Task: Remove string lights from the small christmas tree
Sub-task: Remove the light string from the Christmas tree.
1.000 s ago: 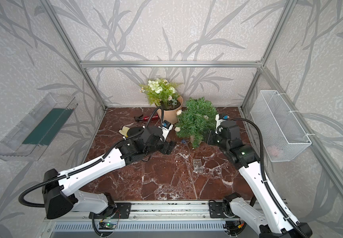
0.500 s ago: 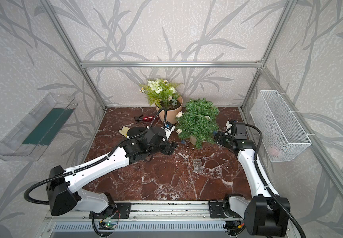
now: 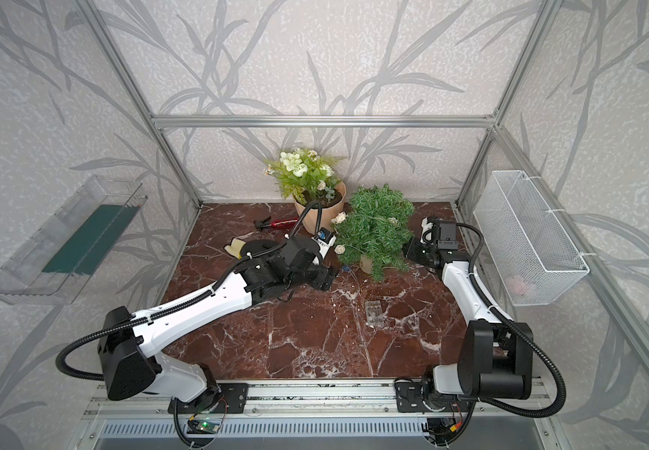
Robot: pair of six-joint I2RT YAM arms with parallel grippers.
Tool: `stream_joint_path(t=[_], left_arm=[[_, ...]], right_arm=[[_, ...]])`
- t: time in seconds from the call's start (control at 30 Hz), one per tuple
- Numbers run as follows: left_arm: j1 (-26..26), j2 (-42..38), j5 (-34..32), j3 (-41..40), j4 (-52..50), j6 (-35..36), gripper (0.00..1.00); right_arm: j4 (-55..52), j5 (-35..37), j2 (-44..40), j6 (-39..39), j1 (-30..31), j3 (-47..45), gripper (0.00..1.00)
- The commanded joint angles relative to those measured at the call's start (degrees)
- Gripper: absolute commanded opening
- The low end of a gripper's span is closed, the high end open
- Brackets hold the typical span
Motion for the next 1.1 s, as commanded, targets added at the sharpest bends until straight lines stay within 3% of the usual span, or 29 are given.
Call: stream_joint_path(t=[0.0, 0.27, 0.5, 1.07], left_arm=[[0.0, -0.1, -0.2, 1.4, -0.8, 0.4, 0.77], [0.0, -1.7, -0.1, -1.2, 0.6, -0.4, 0.77], [0.0, -3.2, 0.0, -2.8, 1.5, -0.6, 0.77], [0.1, -6.2, -0.4, -5.3, 2.9, -0.1, 0.77]], right_arm=[[0.7, 1.1, -2.6, -0.8, -0.3, 0.4, 0.19], [-3.4, 5.6, -11.9, -3.0, -0.3, -2.4, 0.1], [-10.8, 7.8, -17.3, -5.3, -0.6, 0.5, 0.09], [-21.7, 1.4, -19.8, -5.9, -0.5, 17.8, 0.09]])
